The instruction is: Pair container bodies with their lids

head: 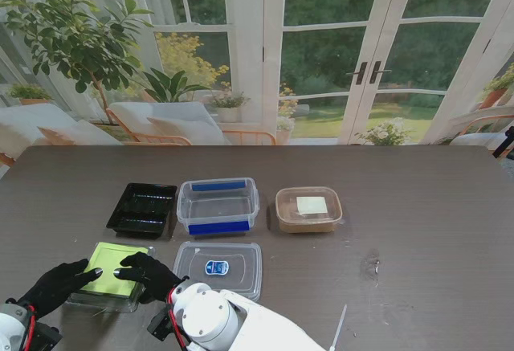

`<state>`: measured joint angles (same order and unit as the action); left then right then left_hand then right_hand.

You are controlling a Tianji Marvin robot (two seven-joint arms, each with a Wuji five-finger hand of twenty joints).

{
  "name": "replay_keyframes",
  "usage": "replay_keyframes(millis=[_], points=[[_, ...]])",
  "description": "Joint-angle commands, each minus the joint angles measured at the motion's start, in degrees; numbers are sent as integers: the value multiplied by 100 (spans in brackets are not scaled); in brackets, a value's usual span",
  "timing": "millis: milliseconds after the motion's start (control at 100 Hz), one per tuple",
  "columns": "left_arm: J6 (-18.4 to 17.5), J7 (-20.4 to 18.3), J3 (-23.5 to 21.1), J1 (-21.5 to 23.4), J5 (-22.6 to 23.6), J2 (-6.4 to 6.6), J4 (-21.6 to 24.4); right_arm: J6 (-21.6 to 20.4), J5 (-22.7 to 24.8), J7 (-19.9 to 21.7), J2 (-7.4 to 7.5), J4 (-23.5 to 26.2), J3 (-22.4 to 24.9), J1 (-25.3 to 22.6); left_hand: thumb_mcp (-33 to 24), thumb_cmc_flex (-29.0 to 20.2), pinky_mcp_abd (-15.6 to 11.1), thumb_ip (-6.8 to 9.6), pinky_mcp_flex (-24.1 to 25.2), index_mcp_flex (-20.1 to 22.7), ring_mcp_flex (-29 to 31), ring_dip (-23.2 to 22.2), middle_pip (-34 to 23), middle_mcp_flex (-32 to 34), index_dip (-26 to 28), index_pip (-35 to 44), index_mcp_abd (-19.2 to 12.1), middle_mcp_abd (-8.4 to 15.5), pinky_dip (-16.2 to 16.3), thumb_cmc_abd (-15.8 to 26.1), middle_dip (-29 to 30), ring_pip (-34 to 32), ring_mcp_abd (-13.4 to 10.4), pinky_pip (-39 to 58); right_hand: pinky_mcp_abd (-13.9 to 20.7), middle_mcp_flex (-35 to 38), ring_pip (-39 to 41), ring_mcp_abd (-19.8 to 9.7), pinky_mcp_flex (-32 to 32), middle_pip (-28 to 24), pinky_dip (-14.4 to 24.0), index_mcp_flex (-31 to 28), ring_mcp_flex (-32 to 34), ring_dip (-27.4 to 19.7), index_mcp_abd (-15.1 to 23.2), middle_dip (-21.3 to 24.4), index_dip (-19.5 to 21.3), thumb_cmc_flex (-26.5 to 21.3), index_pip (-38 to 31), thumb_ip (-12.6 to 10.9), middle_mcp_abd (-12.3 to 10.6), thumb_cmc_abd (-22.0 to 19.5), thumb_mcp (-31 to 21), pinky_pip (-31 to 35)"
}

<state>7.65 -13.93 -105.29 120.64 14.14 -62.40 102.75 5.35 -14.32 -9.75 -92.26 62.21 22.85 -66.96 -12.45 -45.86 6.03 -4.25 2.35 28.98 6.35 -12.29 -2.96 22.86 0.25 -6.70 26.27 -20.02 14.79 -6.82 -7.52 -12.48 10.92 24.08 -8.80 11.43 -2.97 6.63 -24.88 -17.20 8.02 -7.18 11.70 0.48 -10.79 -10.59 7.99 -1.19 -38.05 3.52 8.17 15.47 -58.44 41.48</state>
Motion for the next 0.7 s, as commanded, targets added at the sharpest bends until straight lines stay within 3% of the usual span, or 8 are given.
replay_keyframes(millis=[0,290,690], points=[[-66,-167,54,145,-18,-74,223,-61,-43,112,-66,189,-27,-59,146,-179,-39,130,7,440,-69,65,-346,156,331,767,-641,506,75,228,-62,-58,57,127,803,-140,173,-371,2732,-116,-164,220,103,71,34,-42,-43,54,-23,140,-56,-155,40,-286],[-72,-137,-124,449,-64,-103,639,5,-138,39,94,665,46,-145,192,-211,-25,135,13,450,-38,68,-327,199,332,768,-611,477,112,235,-58,-44,68,133,810,-133,178,-373,2718,-188,-150,218,141,78,24,-74,9,21,-146,152,-59,-134,22,-296],[-199,-27,-188,528,-107,-134,859,88,-117,-61,159,931,105,-92,238,-247,-23,144,3,509,7,58,-295,287,340,787,-601,443,147,234,-72,-39,98,157,846,-138,180,-404,2683,-260,-133,233,186,87,11,-103,57,5,-249,158,-59,-123,22,-308]])
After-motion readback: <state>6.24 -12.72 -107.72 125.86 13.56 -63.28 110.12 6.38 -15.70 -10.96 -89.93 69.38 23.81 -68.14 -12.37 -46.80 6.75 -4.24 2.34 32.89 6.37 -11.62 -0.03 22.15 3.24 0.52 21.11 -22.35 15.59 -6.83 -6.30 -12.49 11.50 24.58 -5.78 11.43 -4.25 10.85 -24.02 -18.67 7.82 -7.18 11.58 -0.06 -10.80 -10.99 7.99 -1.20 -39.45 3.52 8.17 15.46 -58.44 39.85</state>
